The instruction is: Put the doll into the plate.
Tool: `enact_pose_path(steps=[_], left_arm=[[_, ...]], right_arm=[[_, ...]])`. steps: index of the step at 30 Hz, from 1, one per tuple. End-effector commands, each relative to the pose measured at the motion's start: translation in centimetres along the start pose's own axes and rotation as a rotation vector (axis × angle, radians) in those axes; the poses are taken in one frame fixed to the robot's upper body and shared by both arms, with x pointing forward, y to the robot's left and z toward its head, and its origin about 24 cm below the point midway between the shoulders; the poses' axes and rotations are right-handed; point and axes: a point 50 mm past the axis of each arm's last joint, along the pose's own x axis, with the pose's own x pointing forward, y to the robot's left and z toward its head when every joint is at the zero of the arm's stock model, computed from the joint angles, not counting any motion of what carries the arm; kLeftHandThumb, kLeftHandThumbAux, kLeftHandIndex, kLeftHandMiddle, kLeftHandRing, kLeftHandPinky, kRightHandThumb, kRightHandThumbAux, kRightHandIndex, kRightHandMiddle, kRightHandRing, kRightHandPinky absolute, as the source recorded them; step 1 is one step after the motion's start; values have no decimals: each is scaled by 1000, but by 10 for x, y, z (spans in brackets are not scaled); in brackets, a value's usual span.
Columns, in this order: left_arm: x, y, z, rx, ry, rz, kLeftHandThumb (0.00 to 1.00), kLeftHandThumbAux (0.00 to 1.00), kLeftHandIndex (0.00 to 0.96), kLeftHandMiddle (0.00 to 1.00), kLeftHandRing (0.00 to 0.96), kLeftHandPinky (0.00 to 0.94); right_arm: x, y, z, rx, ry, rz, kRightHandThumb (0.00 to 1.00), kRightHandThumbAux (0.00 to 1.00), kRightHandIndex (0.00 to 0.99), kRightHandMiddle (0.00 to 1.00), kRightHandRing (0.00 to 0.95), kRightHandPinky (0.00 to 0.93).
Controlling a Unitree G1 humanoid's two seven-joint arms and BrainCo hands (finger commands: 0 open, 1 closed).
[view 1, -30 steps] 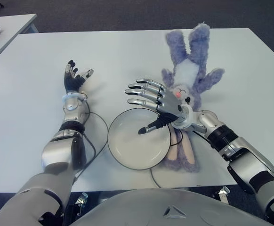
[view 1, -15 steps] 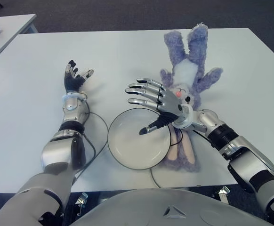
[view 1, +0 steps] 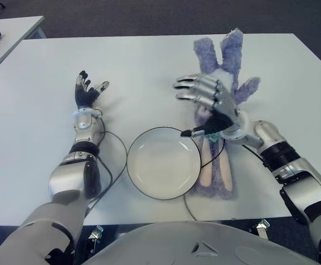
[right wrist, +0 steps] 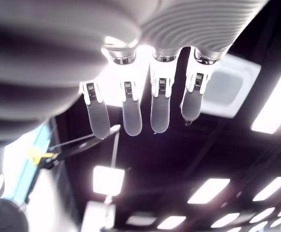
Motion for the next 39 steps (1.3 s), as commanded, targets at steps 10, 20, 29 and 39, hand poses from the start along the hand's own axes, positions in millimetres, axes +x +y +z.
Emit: enact_pose_path(steps=[10, 20, 29, 39], left_arm=[[-72, 4, -110, 28, 484, 20, 0, 826, 24, 17, 0, 23], [-74, 3, -111, 27, 483, 13, 15, 810, 28, 14, 0, 27], [-75, 2, -112, 29, 479, 15, 32, 810, 31, 14, 0, 37], [-76, 1, -113, 23, 486, 13, 40, 804, 31, 20, 3, 37]], right_arm=[[17, -65, 14, 77, 62, -214, 194, 600, 269, 294, 279, 291], [36, -108, 11, 134, 379, -248, 299, 620, 303, 324, 296, 297], [0, -109, 37, -61, 390, -299, 690, 715, 416, 241, 209, 265], [24, -130, 9, -43, 469, -347, 681, 720, 416, 293, 249, 271]])
